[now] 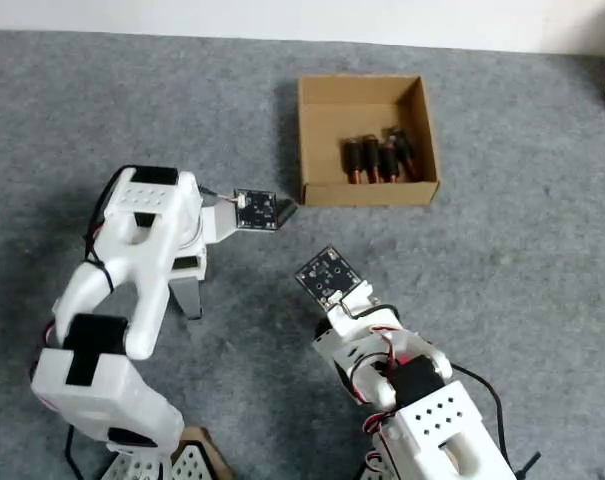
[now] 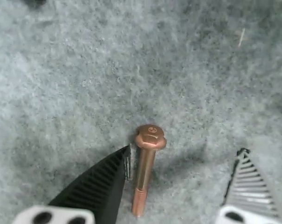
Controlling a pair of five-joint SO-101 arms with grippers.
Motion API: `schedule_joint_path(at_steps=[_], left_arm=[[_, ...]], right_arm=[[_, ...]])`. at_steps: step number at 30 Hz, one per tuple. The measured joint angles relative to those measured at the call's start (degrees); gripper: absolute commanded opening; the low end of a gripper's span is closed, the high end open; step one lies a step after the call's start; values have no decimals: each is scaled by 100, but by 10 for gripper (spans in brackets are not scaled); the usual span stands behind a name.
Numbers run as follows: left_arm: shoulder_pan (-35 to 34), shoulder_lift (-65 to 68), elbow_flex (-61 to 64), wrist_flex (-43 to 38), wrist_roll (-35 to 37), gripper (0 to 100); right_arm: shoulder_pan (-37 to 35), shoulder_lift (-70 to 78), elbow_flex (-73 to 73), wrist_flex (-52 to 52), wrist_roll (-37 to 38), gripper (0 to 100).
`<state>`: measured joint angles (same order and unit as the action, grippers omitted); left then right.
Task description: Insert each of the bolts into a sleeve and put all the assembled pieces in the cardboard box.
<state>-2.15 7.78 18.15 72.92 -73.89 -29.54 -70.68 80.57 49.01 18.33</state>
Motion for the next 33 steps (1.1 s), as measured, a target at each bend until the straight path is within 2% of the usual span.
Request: schedule_joint_path(at_steps=[7,14,18,31,33], left_arm=[[-255,53,-26,-18,-88,316],[-492,105,-26,-229,-97,138],[-475,105,-26,-229,-167,87],[-466,765,-290,-229,-176,90],[-466,747,-290,-229,-176,123]], right_arm=[[0,0,0,0,0,5],[0,0,0,0,0,5],[0,0,0,0,0,5],[0,0,0,0,0,5],[0,0,0,0,0,5]])
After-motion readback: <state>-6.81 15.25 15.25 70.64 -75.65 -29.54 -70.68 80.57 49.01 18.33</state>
